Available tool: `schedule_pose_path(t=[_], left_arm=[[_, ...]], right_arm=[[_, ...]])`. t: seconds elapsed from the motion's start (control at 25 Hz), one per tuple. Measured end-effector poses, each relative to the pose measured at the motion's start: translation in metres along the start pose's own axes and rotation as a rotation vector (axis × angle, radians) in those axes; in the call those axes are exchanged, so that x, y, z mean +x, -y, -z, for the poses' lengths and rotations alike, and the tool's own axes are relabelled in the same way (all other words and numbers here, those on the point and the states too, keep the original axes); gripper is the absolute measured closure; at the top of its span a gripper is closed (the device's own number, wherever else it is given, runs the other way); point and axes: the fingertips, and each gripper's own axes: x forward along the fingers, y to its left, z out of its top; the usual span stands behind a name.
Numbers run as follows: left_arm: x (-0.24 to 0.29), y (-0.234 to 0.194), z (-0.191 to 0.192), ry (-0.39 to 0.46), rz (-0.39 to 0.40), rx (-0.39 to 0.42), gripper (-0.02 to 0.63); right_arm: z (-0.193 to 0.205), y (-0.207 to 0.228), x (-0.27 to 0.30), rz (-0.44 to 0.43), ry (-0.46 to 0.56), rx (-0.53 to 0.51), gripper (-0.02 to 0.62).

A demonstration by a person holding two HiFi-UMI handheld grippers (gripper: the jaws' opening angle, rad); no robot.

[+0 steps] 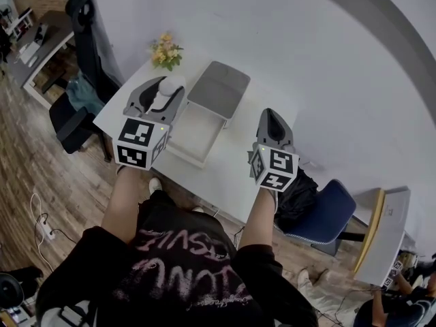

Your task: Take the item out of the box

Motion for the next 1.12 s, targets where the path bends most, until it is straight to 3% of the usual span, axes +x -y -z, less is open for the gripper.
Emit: schedule_pose_path(t=[1.12], left_arm=[[0.009,0.004,-0.002,-0.002,-0.004,0.027,0.43]], right_arm=[[-0.006,0.016,0.003,0.002,0.019,-0.019,0.586]])
